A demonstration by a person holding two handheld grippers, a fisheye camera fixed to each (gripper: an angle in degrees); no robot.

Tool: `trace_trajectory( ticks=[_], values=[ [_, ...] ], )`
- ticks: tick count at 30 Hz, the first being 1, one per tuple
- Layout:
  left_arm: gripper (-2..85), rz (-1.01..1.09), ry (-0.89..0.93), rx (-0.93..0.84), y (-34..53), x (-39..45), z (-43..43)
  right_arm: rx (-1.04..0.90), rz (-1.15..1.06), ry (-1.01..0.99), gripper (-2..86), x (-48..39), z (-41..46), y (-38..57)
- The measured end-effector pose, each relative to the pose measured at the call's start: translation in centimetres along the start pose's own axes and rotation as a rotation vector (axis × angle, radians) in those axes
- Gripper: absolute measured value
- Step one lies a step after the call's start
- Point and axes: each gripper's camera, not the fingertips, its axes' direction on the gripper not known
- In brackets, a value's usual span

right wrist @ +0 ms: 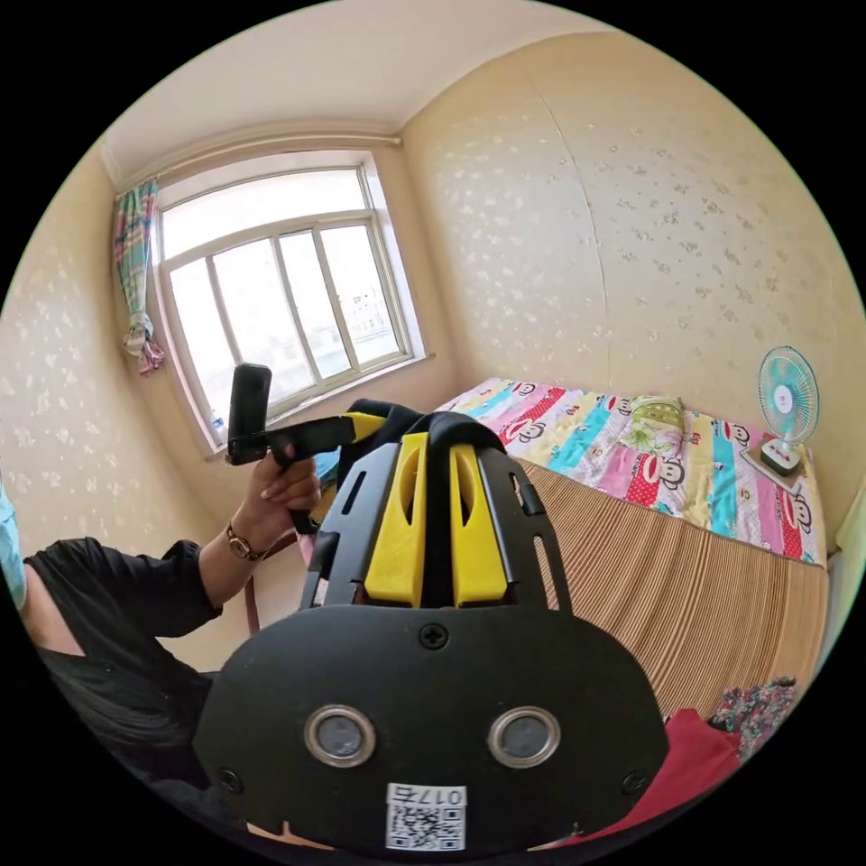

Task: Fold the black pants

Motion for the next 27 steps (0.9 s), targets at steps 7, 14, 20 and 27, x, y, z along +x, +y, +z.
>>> trace_trajectory(
  ticks=[7, 14, 20, 27],
  values=[
    [5.1, 0.0, 0.118, -0.114, 15.4, -4.9, 6.3, -0.062, 0.05, -0.074, 1.1, -0.8, 4.7, 19.1],
    [5.9, -0.195, 0.248, -0.473, 40.4, -1.9, 8.5, -0.366, 0.441, -0.284, 4.6, -3.2, 5.6, 41.1],
    [12.8, -0.429, 0.186, -0.408, 41.4, -8.6, 7.8, -0.302, 0.531, -0.208, 11.9, 2.9, 4.2, 37.2],
    [22.3, -0.667, 0.056, -0.376, 37.6, -21.9, 14.1, -0.326, 0.706, -0.22, 23.8, 13.7, 11.6, 30.7]
  ],
)
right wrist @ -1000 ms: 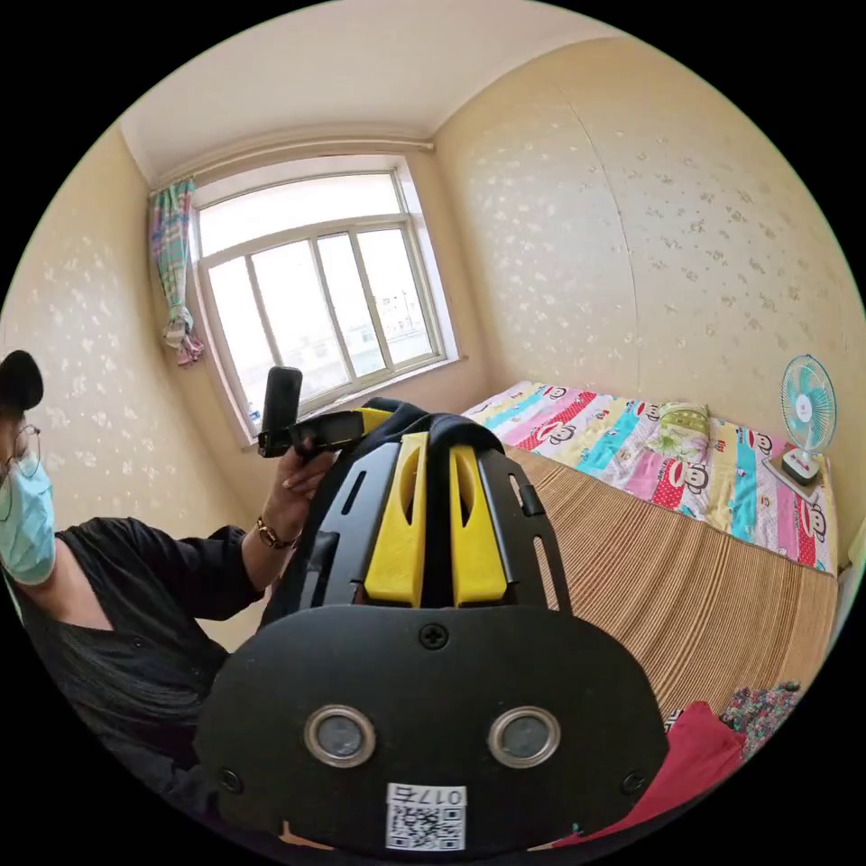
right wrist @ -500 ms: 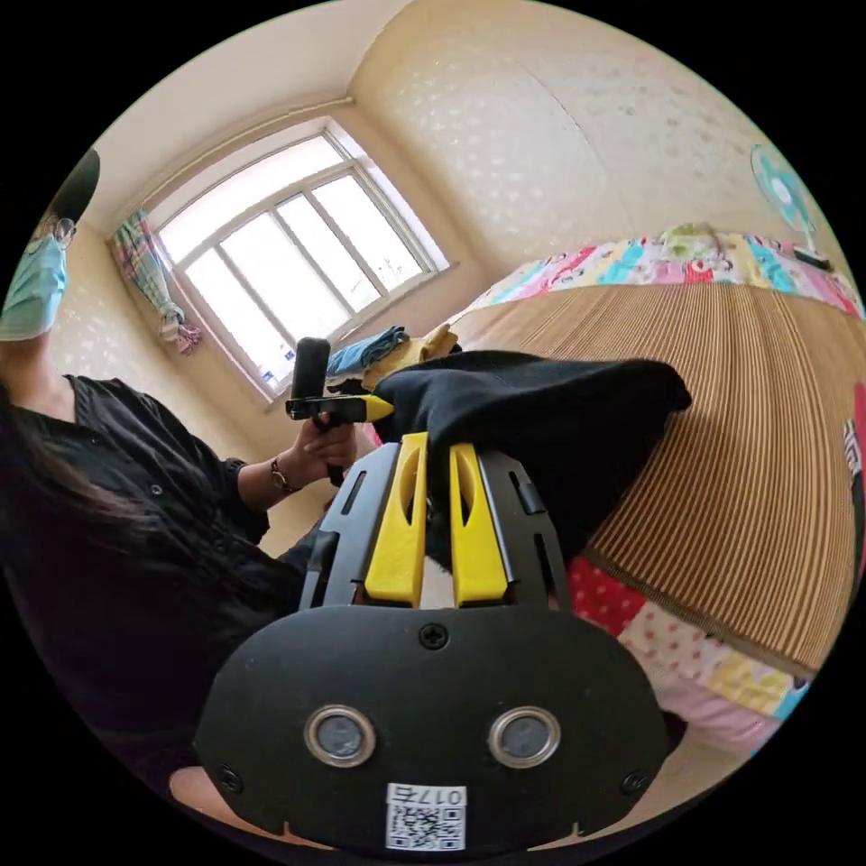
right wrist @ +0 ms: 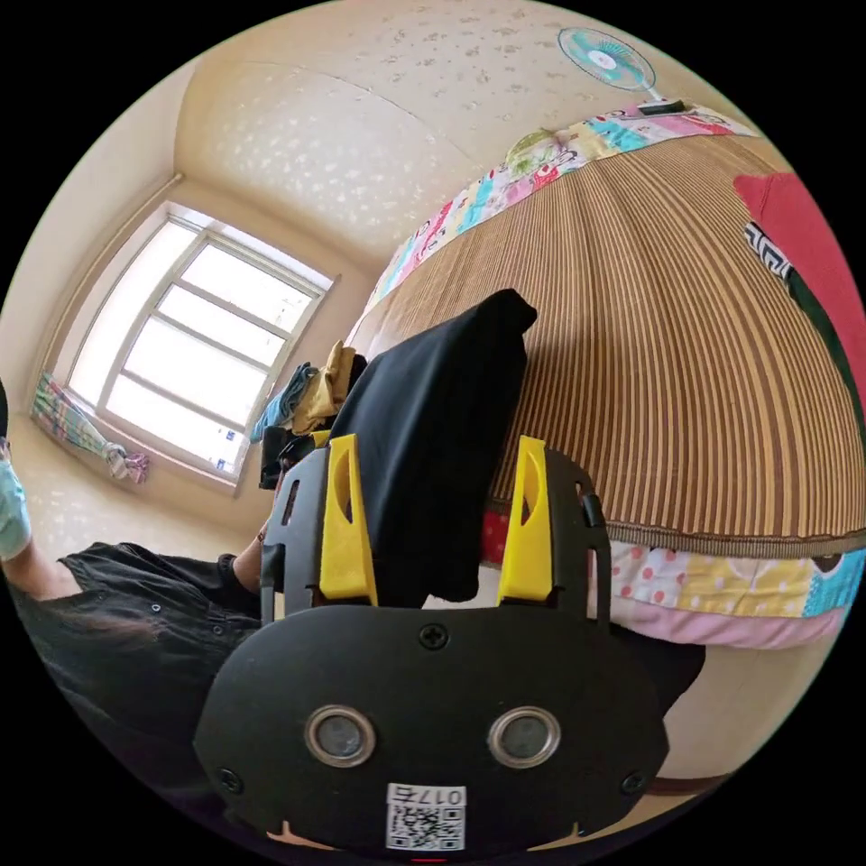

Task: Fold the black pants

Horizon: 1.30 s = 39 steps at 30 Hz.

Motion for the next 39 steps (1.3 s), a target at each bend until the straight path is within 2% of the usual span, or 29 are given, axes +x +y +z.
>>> trace_trajectory(
  ticks=[2, 4, 6, 9, 13, 16, 19, 21, 22, 24, 26, 28, 30, 32, 33, 34, 36, 39],
  values=[
    [21.3, -0.007, 0.023, -0.065, -1.3, -1.0, 2.2, -0.086, 0.044, 0.01, 24.8, 1.2, 3.3, -1.1],
    [19.2, -0.002, 0.05, -0.085, -1.3, -1.1, 3.3, -0.013, 0.054, 0.048, 24.6, 0.8, 4.0, -0.5],
    [16.6, -0.024, 0.078, -0.155, -0.3, -1.0, 4.9, -0.052, 0.039, -0.129, 22.5, -0.4, 6.2, 0.9],
    [13.6, -0.055, 0.157, -0.205, 1.7, -1.4, 5.6, -0.057, 0.021, -0.029, 18.5, -2.6, 7.4, 3.2],
    [11.9, -0.037, 0.129, -0.213, 4.9, 0.2, 4.9, -0.003, 0.071, -0.159, 14.4, -2.6, 5.4, 5.3],
    [11.3, 0.013, 0.172, -0.238, 5.1, 3.8, 6.0, 0.099, 0.029, -0.227, 12.4, -2.5, 0.2, 5.4],
    [11.2, 0.075, 0.281, -0.252, 2.9, 9.3, 9.9, 0.185, -0.031, -0.102, 11.7, -3.5, -8.0, 3.5],
    [11.2, 0.194, 0.351, -0.287, -0.3, 15.9, 14.6, 0.227, -0.131, 0.092, 11.8, -5.8, -15.8, 1.3],
    [11.2, 0.219, 0.373, -0.3, -1.2, 17.7, 16.0, 0.23, -0.137, 0.142, 11.9, -6.4, -17.8, 0.5],
    [11.3, 0.325, 0.458, -0.355, -4.6, 25.2, 22.0, 0.218, -0.167, 0.383, 12.5, -8.7, -25.3, -2.7],
    [11.2, 0.365, 0.502, -0.401, -6.8, 30.0, 26.7, 0.167, -0.15, 0.551, 13.1, -9.1, -29.2, -5.7],
    [10.4, 0.378, 0.482, -0.421, -8.2, 34.1, 31.3, 0.087, -0.031, 0.669, 13.7, -6.9, -31.8, -9.3],
    [7.1, 0.491, 0.289, -0.433, -8.1, 38.4, 36.4, -0.012, 0.135, 0.83, 14.9, -1.5, -31.8, -12.8],
    [4.4, 0.519, 0.22, -0.473, -6.7, 38.9, 39.0, -0.111, 0.253, 0.902, 15.7, 4.4, -28.7, -14.0],
    [4.9, 0.531, 0.26, -0.496, -5.2, 38.2, 39.5, -0.118, 0.323, 0.93, 16.0, 8.0, -26.5, -13.7],
    [5.1, 0.531, 0.263, -0.501, -4.3, 37.6, 39.4, -0.089, 0.338, 0.914, 16.2, 9.1, -25.9, -13.3],
    [6.1, 0.558, 0.181, -0.485, -0.9, 34.2, 37.5, 0.1, 0.359, 0.767, 16.1, 10.2, -27.1, -11.1],
    [7.0, 0.576, 0.061, -0.434, 1.9, 28.5, 32.1, 0.157, 0.313, 0.747, 16.2, 9.6, -26.9, -9.1]
  ],
)
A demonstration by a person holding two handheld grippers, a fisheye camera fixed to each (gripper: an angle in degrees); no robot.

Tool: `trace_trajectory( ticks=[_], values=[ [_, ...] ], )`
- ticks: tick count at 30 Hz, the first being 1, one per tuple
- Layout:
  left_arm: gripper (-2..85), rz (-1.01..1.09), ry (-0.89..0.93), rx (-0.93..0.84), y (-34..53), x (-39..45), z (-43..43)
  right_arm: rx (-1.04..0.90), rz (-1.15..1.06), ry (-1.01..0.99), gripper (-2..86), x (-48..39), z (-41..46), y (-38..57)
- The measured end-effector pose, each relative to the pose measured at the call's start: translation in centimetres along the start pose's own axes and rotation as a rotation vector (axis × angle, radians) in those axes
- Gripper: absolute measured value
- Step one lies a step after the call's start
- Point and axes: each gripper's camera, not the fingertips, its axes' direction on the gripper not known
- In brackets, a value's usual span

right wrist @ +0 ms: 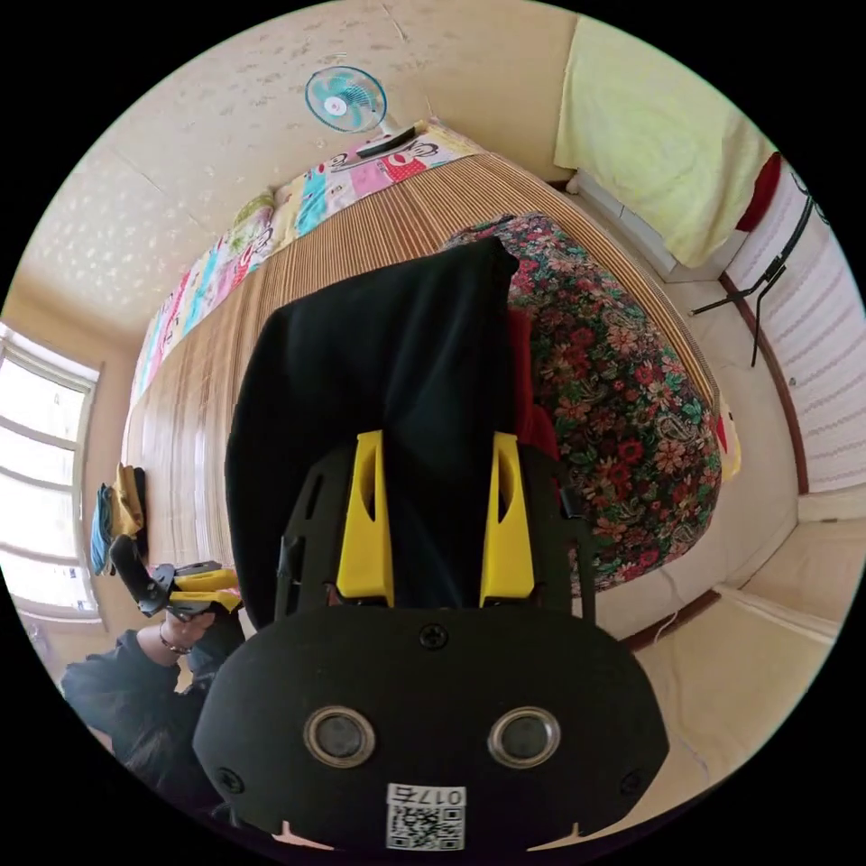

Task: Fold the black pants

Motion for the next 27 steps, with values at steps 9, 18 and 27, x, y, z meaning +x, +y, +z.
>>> trace_trajectory(
  ticks=[9, 18, 27],
  values=[
    [8.2, -0.396, -0.522, 0.225, 18.5, -11.6, -24.7, 0.403, -0.03, 0.378, 10.4, -9.8, -5.6, 11.1],
    [12.8, -0.86, -0.996, 0.768, 38.4, -11.0, -55.8, 0.638, -0.314, -0.228, 0.7, -22.1, -5.2, 29.3],
    [8.6, -1.153, -1.063, 0.556, 38.2, -24.0, -70.3, 0.408, -0.341, -0.744, 0.3, -25.7, 1.0, 35.2]
  ],
)
